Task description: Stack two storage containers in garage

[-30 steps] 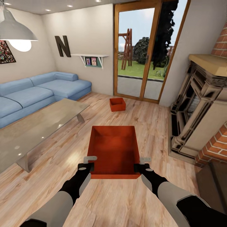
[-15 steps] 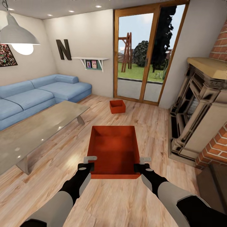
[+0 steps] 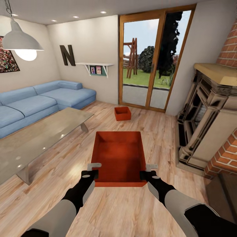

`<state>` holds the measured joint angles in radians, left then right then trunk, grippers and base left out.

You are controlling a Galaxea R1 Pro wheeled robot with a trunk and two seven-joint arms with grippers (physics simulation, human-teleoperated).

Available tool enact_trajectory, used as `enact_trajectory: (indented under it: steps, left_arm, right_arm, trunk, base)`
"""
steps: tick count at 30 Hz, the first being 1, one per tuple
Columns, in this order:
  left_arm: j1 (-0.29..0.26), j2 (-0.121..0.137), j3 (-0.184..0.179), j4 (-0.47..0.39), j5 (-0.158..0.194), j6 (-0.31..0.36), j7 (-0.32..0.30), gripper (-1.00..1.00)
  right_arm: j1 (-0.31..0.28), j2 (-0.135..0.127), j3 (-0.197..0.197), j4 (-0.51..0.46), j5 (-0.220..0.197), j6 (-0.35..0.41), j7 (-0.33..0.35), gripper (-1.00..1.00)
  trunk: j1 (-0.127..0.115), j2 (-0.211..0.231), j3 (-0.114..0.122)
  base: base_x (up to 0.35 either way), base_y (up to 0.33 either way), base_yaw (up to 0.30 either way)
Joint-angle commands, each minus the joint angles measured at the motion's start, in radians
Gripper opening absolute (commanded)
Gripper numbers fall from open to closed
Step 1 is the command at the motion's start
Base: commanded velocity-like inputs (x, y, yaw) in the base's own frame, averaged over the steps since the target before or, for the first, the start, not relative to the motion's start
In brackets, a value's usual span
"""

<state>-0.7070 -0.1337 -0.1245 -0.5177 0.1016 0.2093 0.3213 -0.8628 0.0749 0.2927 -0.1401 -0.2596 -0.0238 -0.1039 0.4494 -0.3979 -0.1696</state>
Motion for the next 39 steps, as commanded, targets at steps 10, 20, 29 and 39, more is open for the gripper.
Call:
enact_trajectory:
  steps: [10,20,29,39]
  left_arm:
    - [-0.002,0.002,0.002,-0.005,-0.019,0.008,0.088,-1.0]
    - [-0.002,0.002,0.002,-0.005,-0.019,0.008,0.088,-1.0]
    - [-0.001,0.002,0.002,-0.005,-0.019,0.008,0.088,-1.0]
    - [-0.001,0.002,0.002,-0.005,-0.019,0.008,0.088,-1.0]
  right_arm:
    - [-0.001,-0.003,-0.018,0.01,-0.01,-0.004,-0.01,-1.0]
    - [-0.001,-0.003,-0.018,0.01,-0.01,-0.004,-0.01,-1.0]
    - [-0.001,-0.003,-0.018,0.01,-0.01,-0.004,-0.01,-1.0]
    - [-0.001,-0.003,-0.018,0.01,-0.01,-0.004,-0.01,-1.0]
  trunk:
    - [0.001,-0.002,0.013]
    - [0.001,-0.002,0.028]
    - [0.001,-0.002,0.042]
    - [0.001,-0.002,0.057]
  base:
    - [0.0,0.0,0.0]
    - [0.0,0.0,0.0]
    - [0.0,0.0,0.0]
    - [0.0,0.0,0.0]
